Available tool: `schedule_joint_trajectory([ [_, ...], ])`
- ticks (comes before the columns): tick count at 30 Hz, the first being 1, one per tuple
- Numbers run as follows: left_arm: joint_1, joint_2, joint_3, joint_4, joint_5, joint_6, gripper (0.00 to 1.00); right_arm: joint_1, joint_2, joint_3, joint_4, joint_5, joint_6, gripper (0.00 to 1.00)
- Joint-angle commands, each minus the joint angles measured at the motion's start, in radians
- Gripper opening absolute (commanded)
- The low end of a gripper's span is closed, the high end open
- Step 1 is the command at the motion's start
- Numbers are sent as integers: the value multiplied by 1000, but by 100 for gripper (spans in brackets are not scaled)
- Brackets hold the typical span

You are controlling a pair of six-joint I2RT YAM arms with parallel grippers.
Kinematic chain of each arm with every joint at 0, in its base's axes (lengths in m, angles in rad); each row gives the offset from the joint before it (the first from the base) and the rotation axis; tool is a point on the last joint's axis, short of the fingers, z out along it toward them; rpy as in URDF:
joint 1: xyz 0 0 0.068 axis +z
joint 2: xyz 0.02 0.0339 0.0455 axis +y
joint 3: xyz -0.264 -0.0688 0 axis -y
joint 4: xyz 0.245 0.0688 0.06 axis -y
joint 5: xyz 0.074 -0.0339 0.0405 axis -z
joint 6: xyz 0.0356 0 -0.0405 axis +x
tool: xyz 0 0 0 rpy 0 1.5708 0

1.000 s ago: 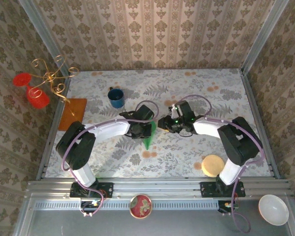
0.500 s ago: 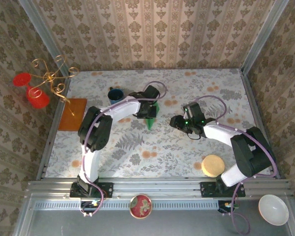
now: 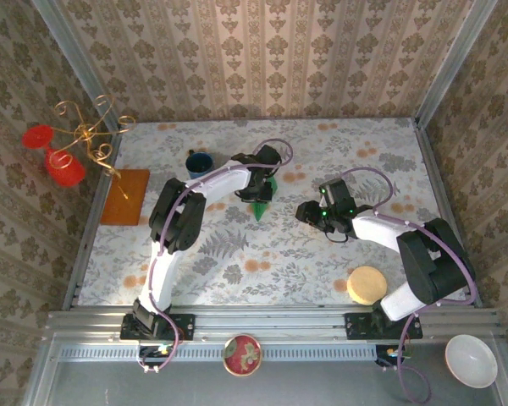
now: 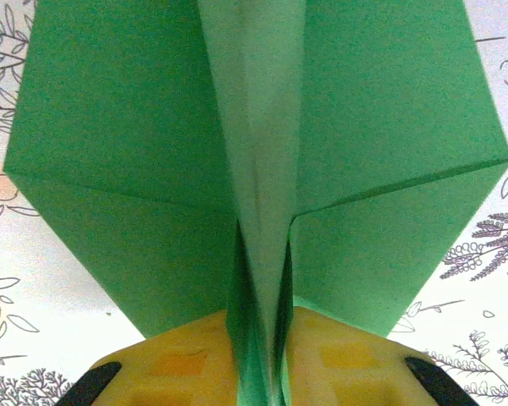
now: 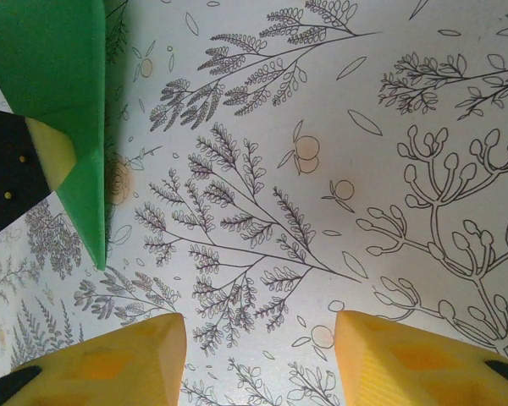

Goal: Fold a paper plane with a square sheet of paper (pick it up from the middle)
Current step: Move the paper plane to the top-center of the table.

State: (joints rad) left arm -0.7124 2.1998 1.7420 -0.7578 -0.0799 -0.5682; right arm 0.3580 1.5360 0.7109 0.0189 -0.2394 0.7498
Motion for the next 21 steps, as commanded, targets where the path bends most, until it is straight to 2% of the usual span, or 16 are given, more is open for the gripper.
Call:
schedule_joint_trajectory([
  [1,4,27,26,-38,-18,-20,24,-5,4,-8,14,-6,-17,51],
  [12,-1,88,49,-31,-53,-62,36,-5,10,-6,18,-17,-13,52],
  [21,37,161,123,6,-66,-104,44,-5,15,4,18,-12,-17,55],
])
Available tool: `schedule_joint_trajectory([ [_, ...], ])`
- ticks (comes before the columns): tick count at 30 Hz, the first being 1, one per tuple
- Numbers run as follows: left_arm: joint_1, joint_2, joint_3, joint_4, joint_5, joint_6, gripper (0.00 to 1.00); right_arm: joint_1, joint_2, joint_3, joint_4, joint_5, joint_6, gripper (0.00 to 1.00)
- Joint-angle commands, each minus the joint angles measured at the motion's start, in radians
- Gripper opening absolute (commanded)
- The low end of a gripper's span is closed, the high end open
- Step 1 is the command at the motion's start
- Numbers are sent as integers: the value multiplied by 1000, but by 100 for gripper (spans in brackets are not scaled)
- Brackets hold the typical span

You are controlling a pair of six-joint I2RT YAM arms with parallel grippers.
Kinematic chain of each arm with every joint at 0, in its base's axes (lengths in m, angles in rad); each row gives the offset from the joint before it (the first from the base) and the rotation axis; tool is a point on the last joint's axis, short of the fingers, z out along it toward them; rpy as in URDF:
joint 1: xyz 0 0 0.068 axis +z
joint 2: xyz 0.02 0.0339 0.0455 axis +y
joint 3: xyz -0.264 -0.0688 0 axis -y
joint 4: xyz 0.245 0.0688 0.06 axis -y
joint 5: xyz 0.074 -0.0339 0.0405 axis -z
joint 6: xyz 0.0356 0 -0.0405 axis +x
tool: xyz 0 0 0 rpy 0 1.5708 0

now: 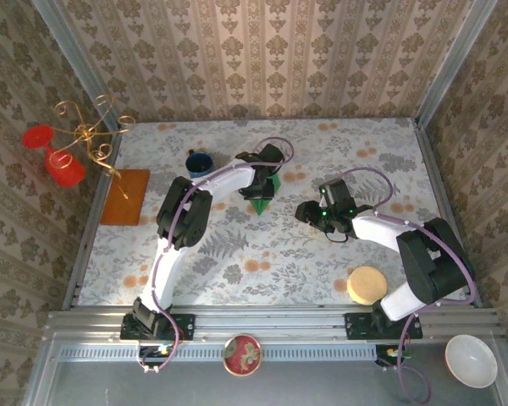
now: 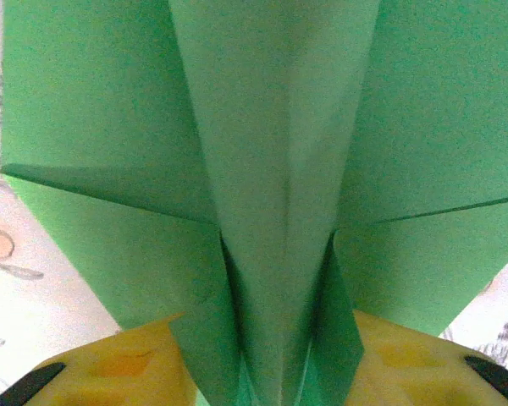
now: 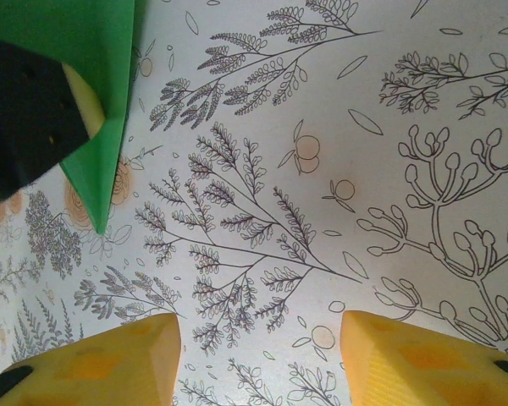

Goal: Fold a paper plane with a square sheet of paper (pick it up from the middle)
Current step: Move the paper plane to the top-center of the table, then reset both arms

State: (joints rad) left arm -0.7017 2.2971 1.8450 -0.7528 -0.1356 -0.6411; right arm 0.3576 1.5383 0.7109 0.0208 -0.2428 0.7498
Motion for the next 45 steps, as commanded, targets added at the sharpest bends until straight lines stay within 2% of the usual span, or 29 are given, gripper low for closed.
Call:
schedule_joint_trajectory([
  [1,28,74,34,4,-2,-25,44,-5,14,5,14,-9,-19,56],
  [11,34,105,152,-10,-1,35,45,-5,7,24,-7,-1,-29,56],
  [17,25,-13,192,-57,-4,48,47,-8,-35,52,-50,18,-45,57],
  [21,26,-142,135,-54,-15,34,50,-19,-86,78,-105,49,-67,58],
  [25,28,-324,-40,22,-47,26,54,-35,-155,100,-177,112,-113,63],
  [29,57,-560,-298,129,-111,25,59,-67,-263,111,-257,226,-204,70],
  [32,102,-748,-527,221,-179,34,71,-92,-354,103,-286,337,-288,77],
  [34,142,-861,-666,258,-227,42,80,-103,-405,87,-288,414,-329,83],
  [37,220,-1014,-855,309,-285,65,91,-118,-463,49,-266,525,-364,100],
  [43,401,-1212,-1091,444,-378,175,100,-144,-497,-46,-148,738,-413,100],
  [45,474,-1245,-1163,509,-360,199,100,-153,-505,-124,2,763,-489,100],
])
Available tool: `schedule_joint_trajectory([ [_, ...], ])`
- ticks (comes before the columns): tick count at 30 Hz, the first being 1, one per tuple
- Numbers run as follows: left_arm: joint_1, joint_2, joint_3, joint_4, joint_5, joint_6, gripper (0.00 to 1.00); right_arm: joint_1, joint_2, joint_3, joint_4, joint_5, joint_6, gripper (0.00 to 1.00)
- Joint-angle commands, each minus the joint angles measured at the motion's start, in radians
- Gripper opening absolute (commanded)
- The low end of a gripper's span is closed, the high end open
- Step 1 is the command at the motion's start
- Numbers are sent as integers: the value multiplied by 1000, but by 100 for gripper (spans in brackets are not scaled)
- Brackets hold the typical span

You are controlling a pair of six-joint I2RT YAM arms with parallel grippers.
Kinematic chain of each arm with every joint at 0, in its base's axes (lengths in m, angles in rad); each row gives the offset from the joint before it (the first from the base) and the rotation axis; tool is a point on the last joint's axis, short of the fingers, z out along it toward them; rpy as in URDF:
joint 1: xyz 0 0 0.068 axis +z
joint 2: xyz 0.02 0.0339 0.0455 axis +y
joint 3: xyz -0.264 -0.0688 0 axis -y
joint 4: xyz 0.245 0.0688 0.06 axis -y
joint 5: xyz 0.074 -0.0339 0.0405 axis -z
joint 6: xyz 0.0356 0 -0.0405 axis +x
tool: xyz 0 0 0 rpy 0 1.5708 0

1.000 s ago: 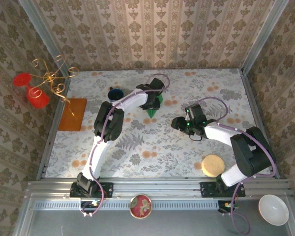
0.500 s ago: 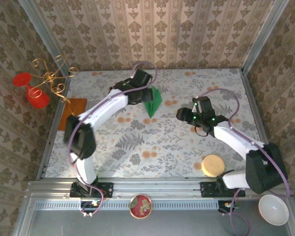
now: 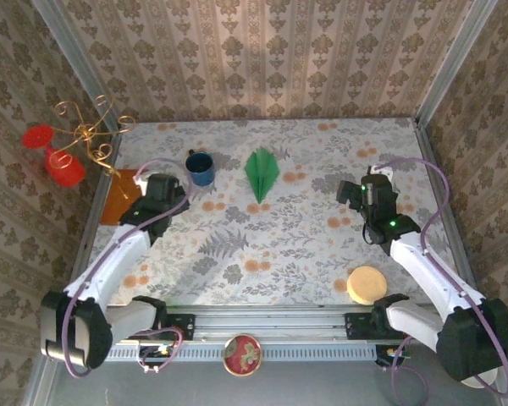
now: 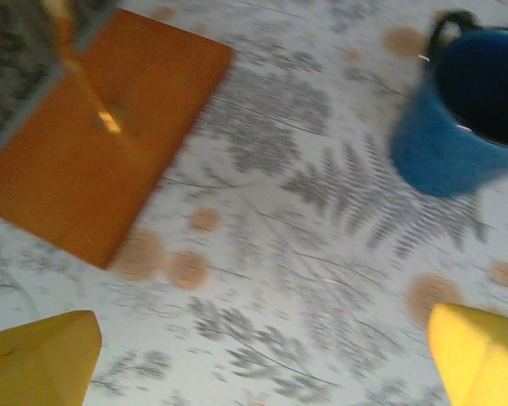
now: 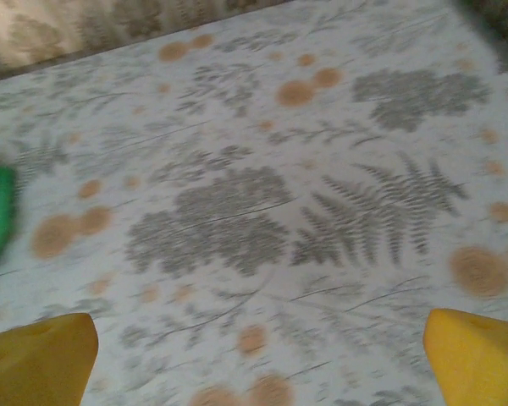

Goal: Fold a paper plane with a square sheet of paper (pick it up from the middle)
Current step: Reset both arms

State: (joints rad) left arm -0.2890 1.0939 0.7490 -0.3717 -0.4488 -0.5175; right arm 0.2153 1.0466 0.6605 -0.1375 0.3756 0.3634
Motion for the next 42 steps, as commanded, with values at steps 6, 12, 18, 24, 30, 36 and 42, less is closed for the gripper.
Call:
schedule_joint_trajectory([
  [6,210,-28,-176,283,21,175,100,-40,12,-263,524,81,-202,100],
  [12,248,-38,-293,569,66,343,100,-82,118,-277,640,50,-233,100],
  [18,284,22,-399,854,217,463,100,-125,245,-297,828,-65,-267,100],
  [24,307,157,-451,1127,377,491,100,-153,336,-282,929,-157,-323,100],
  [30,319,312,-433,1290,449,516,100,-189,465,-292,1049,-227,-309,100],
  [36,326,452,-428,1408,499,524,100,-195,478,-272,1018,-221,-297,100],
  [42,270,455,-353,1271,404,567,100,-194,481,-262,1004,-216,-299,100],
])
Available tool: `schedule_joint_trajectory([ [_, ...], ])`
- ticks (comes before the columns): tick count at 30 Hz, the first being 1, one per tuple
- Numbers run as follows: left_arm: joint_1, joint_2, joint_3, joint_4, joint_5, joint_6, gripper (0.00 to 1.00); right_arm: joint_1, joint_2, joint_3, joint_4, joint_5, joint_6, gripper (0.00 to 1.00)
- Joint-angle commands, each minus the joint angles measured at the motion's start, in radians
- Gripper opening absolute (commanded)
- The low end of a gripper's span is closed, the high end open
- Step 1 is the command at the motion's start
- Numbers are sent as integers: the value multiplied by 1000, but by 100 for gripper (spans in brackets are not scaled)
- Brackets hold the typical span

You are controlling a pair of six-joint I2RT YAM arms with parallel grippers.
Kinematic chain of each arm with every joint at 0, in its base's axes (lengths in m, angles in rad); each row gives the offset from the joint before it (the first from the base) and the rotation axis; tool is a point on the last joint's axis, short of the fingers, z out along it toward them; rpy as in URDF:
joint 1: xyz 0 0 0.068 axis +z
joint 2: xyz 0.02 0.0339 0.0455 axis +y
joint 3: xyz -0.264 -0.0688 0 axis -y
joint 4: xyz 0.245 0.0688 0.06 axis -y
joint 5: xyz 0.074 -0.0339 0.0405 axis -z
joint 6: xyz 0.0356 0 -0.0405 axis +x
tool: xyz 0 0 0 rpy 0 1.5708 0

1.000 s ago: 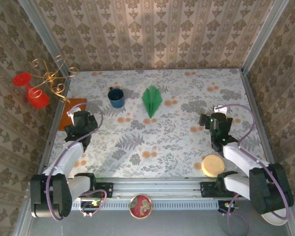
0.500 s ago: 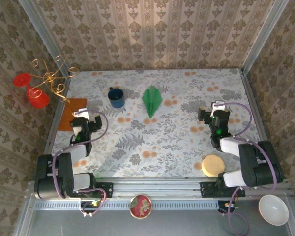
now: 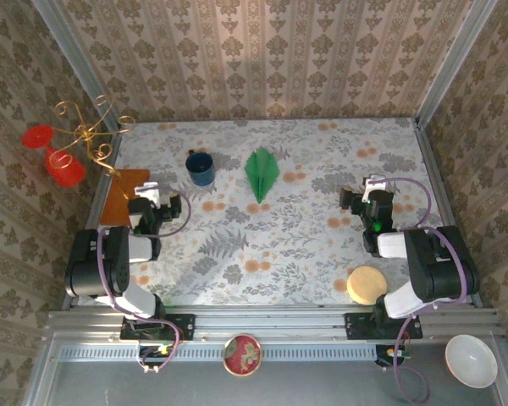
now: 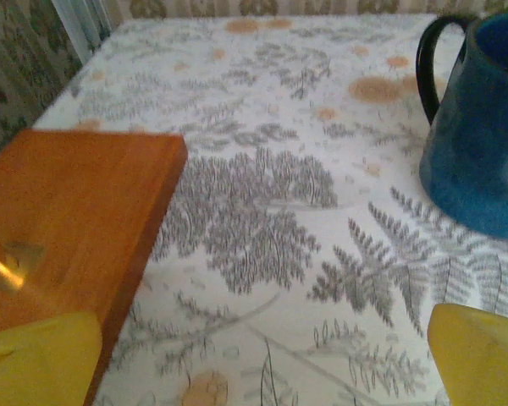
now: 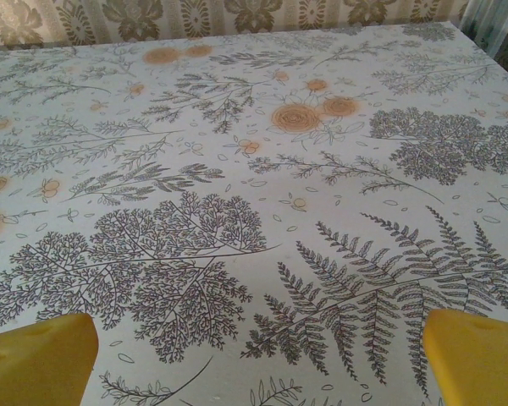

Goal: Fold a paper plane with a square sheet of paper (pick it up from the middle)
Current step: Reset both arms

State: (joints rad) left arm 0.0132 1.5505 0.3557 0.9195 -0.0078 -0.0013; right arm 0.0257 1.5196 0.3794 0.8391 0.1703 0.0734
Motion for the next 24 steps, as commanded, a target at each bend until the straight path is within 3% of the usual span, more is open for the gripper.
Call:
schedule_joint_trajectory([
  [1,-41,-4,43,-33,-55,54,100,-4,8,20,27,-11,-9,100],
  [24,-32,-1,48,-36,-18,57,100,-3,7,18,29,-11,-12,100],
])
